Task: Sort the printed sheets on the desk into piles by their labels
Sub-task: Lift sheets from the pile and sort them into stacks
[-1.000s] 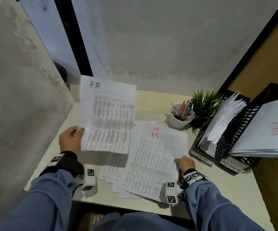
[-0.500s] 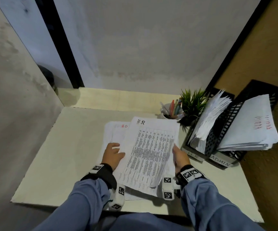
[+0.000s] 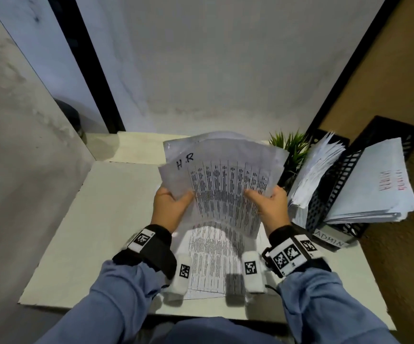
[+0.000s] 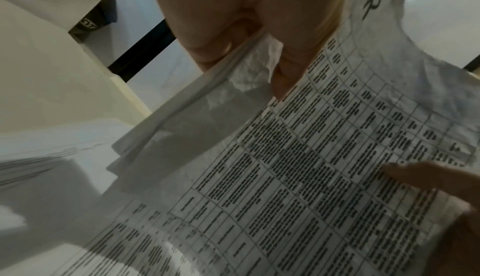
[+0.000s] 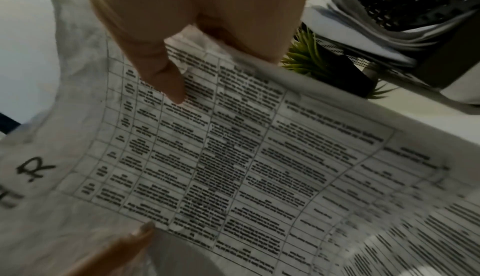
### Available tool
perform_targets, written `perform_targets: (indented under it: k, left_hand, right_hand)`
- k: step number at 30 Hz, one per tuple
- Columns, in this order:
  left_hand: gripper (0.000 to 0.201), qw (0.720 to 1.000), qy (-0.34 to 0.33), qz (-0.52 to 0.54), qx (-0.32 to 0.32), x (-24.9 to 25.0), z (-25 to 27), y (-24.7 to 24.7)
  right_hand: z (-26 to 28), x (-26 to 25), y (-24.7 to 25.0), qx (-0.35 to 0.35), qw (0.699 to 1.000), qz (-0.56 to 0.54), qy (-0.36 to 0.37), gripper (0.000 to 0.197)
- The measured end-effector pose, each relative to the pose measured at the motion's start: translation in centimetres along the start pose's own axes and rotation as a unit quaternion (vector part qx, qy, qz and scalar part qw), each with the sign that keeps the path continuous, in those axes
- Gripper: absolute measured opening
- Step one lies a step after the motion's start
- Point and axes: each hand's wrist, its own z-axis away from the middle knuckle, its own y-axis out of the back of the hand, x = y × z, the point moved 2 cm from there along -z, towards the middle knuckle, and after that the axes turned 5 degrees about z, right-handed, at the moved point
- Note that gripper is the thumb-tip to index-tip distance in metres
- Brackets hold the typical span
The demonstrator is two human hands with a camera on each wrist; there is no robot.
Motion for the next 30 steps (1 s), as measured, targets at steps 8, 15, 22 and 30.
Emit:
perform_targets:
  k: [8, 15, 22, 30]
  left_hand:
    - [0.004, 0.98, 0.158, -0.116, -0.047, -4.8, 4.5, -0.2]
    - [0.016, 0.991, 0.009, -0.12, -0.051, 1.4, 1.2, -1.4]
    - [0.02, 0.952, -0.128, -0.261, -0.092, 10.0, -2.5, -6.2]
    - [0.014, 0.896, -0.194, -0.363, -0.166, 13.9, -3.2, -13.7]
  right_hand:
    - [2.6, 6.5, -1.1, -0.015, 0.979, 0.075, -0.19, 0.011]
    - [-1.0, 1.4, 1.9, 0.035, 0.992, 0.113, -0.049, 0.014]
    - [-6.1, 0.9, 8.1, 0.273, 0.914, 0.273, -0.125, 0.09]
    - [-8.1, 3.9, 12.4, 0.203, 0.934, 0.082, -0.283, 0.013]
